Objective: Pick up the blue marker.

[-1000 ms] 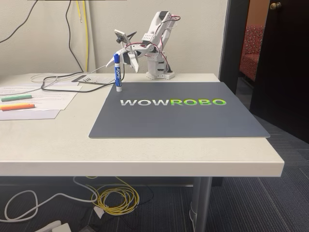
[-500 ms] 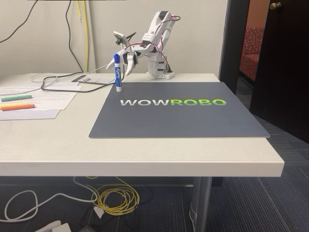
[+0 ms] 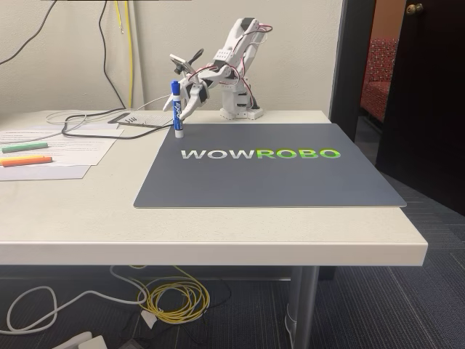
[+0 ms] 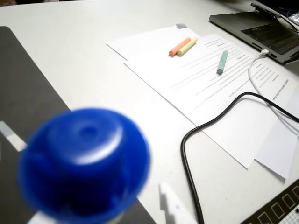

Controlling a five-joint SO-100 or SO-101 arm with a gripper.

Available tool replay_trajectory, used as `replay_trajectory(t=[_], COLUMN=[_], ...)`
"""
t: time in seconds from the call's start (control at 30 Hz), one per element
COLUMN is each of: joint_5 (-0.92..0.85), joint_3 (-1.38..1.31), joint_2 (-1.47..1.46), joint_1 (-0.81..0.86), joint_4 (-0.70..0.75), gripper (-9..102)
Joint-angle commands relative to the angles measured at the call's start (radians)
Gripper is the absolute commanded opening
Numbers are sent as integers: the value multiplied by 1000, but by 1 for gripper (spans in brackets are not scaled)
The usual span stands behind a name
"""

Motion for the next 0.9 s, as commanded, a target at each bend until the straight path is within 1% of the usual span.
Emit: replay_trajectory(t=[0.0, 0.03, 0.1, 0.17, 0.2, 0.27, 0.37, 0.4, 0.47, 0.63, 0.87], joint_5=[15, 21, 43, 58, 58, 54, 38, 32, 26, 26, 34], joint_3=[2, 3, 6, 6, 3, 0, -8, -17, -35, -44, -37], joint_2=[209, 267, 318, 273, 218, 69, -198, -268, -374, -482, -502], joint_1=[-17, -23, -37, -43, -43, -35, -23, -18, -11, -6, -9], joint_4=[216, 282, 350, 316, 261, 97, -218, -295, -394, -508, -538], gripper=[21, 20, 18, 17, 17, 19, 20, 22, 25, 31, 33])
